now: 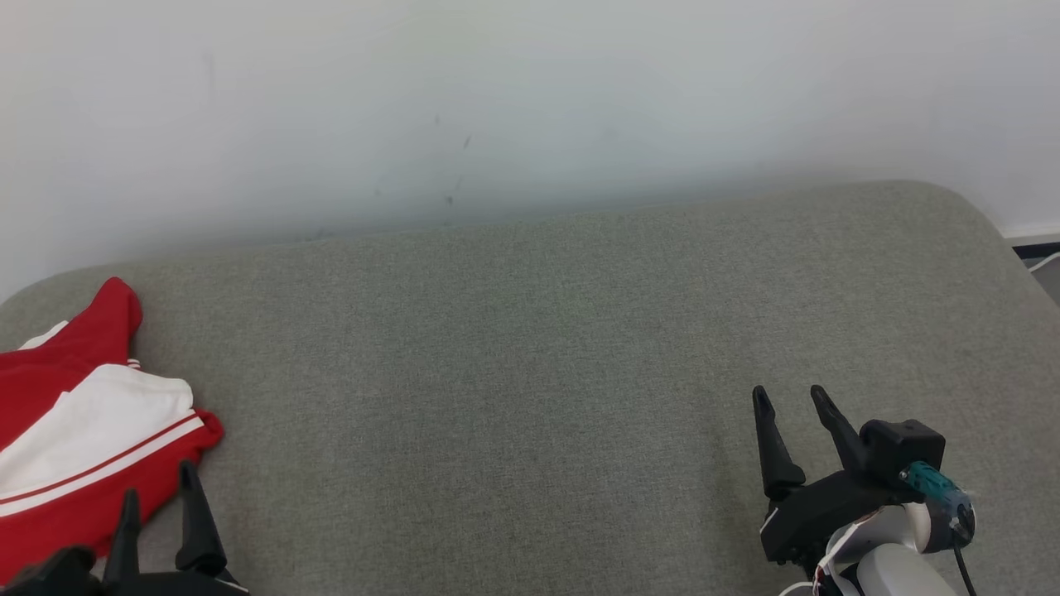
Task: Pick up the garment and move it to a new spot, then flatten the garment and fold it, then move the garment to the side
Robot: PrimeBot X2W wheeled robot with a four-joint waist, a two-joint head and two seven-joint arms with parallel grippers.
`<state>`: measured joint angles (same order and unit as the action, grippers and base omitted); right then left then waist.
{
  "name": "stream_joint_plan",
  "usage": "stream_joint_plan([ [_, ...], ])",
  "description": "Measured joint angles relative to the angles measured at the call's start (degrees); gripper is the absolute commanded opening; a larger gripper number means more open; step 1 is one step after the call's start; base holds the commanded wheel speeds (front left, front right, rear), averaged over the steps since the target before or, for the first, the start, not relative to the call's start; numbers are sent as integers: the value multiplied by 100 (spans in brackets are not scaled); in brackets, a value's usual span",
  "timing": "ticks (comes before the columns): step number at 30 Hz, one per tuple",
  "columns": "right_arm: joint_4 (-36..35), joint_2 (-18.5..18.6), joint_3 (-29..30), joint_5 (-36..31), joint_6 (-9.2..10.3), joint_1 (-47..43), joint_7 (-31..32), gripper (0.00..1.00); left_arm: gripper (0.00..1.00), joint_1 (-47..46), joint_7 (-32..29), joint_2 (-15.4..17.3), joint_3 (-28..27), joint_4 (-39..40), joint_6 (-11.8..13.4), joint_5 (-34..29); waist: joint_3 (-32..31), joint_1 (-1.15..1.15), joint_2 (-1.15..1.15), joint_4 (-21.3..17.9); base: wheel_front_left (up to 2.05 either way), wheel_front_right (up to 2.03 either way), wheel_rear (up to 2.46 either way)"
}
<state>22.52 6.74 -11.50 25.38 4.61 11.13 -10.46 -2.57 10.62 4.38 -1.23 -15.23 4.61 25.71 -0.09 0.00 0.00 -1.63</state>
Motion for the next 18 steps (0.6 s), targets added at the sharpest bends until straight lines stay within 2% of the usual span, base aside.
stream_joint_plan([
  [15,14,151,-357,-1258,47,128,-323,100,100,1,313,176,88,27,196,-1332,-27,0,0,62,0,0,0],
  [18,-47,154,-309,-1307,81,132,-376,100,100,3,358,194,88,49,222,-1483,-37,0,0,61,0,0,0],
])
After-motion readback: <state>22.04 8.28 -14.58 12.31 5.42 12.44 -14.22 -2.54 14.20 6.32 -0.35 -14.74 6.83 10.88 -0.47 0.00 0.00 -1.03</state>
